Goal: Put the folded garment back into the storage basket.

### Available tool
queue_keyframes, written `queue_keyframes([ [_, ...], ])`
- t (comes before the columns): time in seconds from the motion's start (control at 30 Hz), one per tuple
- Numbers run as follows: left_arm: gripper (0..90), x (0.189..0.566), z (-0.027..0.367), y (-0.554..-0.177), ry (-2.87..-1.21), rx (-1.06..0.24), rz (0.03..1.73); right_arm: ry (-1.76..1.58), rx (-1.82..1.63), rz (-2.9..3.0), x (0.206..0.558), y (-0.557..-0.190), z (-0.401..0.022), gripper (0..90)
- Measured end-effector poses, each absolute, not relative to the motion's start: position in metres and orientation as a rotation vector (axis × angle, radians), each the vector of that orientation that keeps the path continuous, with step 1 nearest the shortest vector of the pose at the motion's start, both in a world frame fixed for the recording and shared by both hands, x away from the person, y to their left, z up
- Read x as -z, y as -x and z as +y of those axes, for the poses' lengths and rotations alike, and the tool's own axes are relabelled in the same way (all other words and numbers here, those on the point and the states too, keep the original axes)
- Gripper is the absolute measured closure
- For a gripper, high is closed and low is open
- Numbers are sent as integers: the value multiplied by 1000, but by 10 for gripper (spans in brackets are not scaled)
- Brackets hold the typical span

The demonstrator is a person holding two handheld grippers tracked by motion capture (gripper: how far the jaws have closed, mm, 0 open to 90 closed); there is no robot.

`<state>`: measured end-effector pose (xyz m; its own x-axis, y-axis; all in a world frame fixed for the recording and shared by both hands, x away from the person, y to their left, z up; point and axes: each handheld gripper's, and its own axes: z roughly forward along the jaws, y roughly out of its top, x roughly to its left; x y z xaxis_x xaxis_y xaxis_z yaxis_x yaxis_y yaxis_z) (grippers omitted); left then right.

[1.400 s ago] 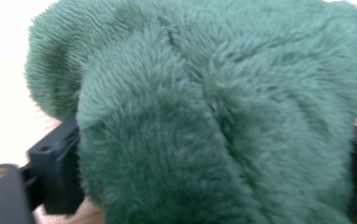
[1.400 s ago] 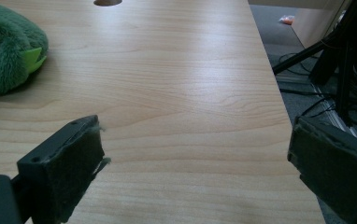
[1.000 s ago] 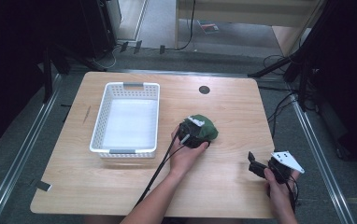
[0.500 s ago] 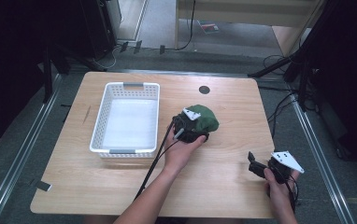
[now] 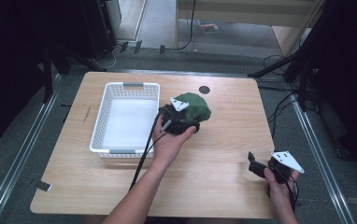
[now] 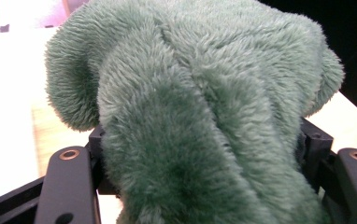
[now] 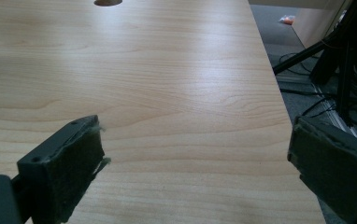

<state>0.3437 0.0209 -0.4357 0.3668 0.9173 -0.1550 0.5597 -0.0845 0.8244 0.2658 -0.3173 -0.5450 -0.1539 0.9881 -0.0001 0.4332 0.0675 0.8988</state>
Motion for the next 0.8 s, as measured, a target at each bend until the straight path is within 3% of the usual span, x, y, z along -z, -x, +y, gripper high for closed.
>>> queue_keyframes([
  [0.8,321,412,110,-344,-1640,-628,1399,-1415,-1040,1648,545,-264,-315,36],
])
